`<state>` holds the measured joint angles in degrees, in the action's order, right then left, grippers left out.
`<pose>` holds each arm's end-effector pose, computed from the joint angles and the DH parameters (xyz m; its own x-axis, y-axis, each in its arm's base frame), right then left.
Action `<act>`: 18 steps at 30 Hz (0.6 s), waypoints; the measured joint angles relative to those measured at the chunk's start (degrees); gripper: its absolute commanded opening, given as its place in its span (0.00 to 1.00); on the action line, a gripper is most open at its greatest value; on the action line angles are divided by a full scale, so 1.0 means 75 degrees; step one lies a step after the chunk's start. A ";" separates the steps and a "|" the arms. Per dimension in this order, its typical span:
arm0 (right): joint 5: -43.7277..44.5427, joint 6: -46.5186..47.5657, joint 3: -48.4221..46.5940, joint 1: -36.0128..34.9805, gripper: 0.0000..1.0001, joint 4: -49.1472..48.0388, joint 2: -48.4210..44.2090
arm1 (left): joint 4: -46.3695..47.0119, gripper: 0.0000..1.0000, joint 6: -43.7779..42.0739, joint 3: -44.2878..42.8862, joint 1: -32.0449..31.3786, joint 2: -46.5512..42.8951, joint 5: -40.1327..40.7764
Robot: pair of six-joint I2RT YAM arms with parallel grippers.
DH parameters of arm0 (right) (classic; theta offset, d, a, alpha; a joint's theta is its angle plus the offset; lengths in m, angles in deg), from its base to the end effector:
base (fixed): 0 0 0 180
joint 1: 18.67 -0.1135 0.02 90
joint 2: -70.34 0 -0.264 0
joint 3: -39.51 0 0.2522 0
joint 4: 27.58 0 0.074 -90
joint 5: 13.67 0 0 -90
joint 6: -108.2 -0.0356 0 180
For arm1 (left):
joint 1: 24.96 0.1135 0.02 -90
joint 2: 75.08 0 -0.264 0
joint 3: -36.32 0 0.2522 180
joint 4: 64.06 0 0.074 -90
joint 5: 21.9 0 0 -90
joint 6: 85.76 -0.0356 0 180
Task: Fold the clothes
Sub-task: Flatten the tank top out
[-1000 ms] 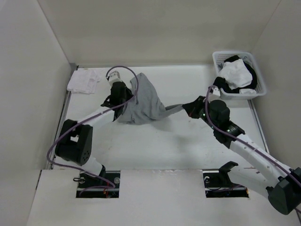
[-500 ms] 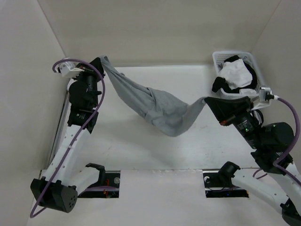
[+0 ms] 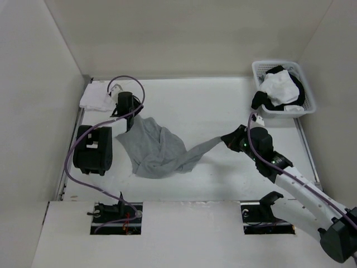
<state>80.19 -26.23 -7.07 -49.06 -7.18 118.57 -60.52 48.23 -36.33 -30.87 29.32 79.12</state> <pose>0.1718 0.0980 0.2620 -0.5469 0.4890 -0.6796 -0.0953 0.7701 0.6308 0.3947 -0.0340 0.1850 -0.2921 -0.6551 -0.6968 -0.3744 0.7487 -0.5470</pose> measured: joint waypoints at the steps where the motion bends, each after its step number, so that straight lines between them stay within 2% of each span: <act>1: -0.0029 -0.0020 0.0000 0.0085 0.01 -0.0143 0.0128 | 0.0003 0.35 -0.0012 0.0026 -0.0076 -0.0096 -0.0041; 4: -0.0125 -0.0047 -0.0044 0.0283 0.01 -0.0577 0.0350 | 0.0131 0.31 -0.0038 0.0659 -0.0382 -0.1131 -0.0038; 9: -0.0239 -0.0055 -0.0102 0.0807 0.01 -0.1084 0.0443 | 0.0102 0.13 -0.0090 0.2512 -0.1309 -0.3952 0.0175; 12: -0.0388 -0.0070 -0.0102 0.1256 0.01 -0.1346 0.0466 | -0.0498 0.05 -0.0160 0.3421 -0.2060 -0.5167 0.0221; 15: -0.0568 -0.0108 -0.0099 0.1676 0.01 -0.1580 0.0519 | -0.1635 0.06 -0.0152 0.4167 -0.2696 -0.6158 0.0265; 18: -0.0749 -0.0143 -0.0020 0.1976 0.01 -0.1816 0.0525 | -0.2853 0.17 0.0009 0.4645 -0.3197 -0.7012 0.0358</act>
<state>74.57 -27.30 -7.22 -34.24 -20.80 122.50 -81.92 48.29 -1.49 -54.85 -23.27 81.81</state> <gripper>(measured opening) 0.012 0.120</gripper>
